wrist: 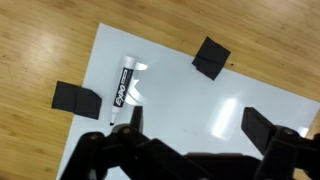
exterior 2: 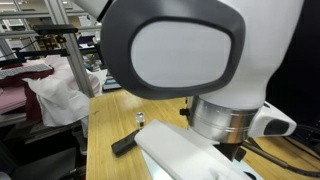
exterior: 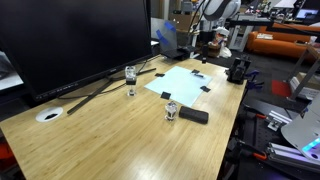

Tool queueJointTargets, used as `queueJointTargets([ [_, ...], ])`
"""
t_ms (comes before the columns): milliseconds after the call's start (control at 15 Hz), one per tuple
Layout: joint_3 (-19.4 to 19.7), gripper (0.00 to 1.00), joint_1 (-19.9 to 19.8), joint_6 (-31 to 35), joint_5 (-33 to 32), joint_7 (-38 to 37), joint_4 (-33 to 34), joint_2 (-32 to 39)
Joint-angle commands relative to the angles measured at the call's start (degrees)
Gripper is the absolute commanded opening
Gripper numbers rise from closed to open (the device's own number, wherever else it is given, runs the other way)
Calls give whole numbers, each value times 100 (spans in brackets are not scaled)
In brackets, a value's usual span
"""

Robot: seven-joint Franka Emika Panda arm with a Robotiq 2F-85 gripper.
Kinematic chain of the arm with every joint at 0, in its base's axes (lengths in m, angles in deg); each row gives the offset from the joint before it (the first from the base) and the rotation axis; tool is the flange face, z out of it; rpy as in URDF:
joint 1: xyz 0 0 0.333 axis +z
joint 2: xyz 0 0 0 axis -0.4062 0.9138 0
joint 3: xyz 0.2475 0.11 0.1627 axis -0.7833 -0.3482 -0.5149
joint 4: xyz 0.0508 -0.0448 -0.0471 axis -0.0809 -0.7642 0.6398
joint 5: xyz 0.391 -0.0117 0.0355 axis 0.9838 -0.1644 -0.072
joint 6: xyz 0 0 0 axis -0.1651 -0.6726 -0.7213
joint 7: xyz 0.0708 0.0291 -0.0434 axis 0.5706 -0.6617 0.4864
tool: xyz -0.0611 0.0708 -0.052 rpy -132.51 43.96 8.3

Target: Use the marker to draw an asterisk on the whiteboard

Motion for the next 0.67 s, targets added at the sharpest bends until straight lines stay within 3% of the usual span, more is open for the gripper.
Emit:
queueJointTargets([
  [0, -227, 100, -197, 119, -24, -5, 17, 107],
  [600, -337, 100, -381, 1080, -370, -89, 257, 1198],
])
